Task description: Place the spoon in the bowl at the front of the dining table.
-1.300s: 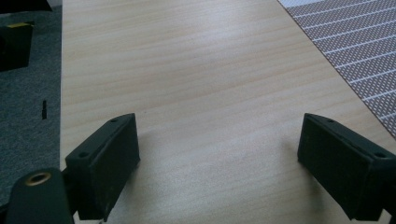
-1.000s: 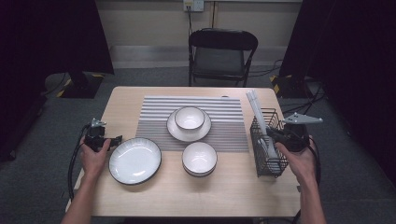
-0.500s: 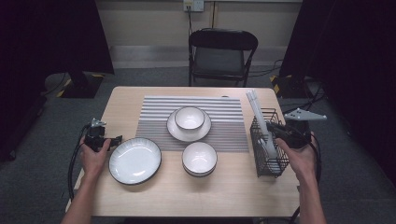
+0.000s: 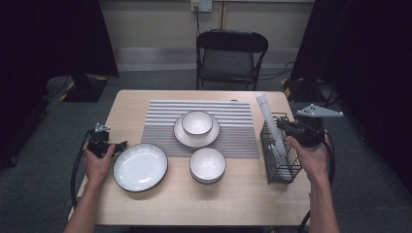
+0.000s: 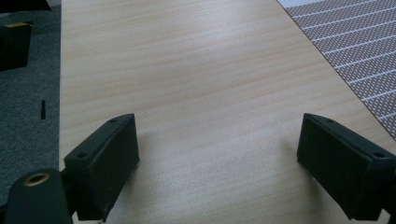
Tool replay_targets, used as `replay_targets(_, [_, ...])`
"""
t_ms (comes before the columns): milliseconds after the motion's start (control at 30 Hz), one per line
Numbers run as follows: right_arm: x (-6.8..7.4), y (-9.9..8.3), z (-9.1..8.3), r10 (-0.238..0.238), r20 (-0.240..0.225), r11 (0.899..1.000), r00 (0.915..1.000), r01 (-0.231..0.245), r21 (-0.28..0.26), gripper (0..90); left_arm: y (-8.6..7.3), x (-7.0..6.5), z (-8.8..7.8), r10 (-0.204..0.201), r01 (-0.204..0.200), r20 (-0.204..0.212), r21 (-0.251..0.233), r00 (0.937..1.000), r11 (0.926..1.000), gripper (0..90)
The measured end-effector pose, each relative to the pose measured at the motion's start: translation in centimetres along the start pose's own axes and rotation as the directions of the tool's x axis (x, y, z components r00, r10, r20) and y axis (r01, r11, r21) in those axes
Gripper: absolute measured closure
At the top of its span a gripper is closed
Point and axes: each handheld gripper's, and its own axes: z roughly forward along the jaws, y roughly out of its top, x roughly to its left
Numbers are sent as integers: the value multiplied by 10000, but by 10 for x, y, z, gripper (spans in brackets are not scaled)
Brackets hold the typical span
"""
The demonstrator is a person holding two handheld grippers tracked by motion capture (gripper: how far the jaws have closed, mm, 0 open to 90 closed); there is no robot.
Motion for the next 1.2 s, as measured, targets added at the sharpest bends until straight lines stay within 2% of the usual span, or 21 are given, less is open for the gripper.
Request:
replay_targets(133, [3, 7, -1, -103, -56, 9999, 9999, 103, -96, 869, 0, 0, 0, -2, 2, 1, -1, 10000, 10000, 121])
replay_targets(333, [4, 14, -3, 28, -75, 9995, 10000, -31, -300, 870, 0, 0, 0, -3, 3, 10, 5, 10000, 10000, 118])
replay_targets(467, [7, 19, -3, -158, -92, 9993, 9998, 154, -344, 869, 0, 0, 0, -1, 1, 10, 6, 10000, 10000, 118])
replay_targets(733, [15, 25, -2, -192, -96, 9989, 9998, 188, -427, 870, 0, 0, 0, 1, -1, 9, 6, 10000, 10000, 119])
replay_targets(867, [18, 27, 2, -186, -82, 9990, 9998, 183, -402, 870, 0, 0, 0, 2, -2, 9, 8, 10000, 10000, 118])
replay_targets(1200, [28, 30, 16, -120, -442, 9984, 9990, 95, -549, 870, 0, 0, 0, 1, -1, 9, 8, 10000, 10000, 119])
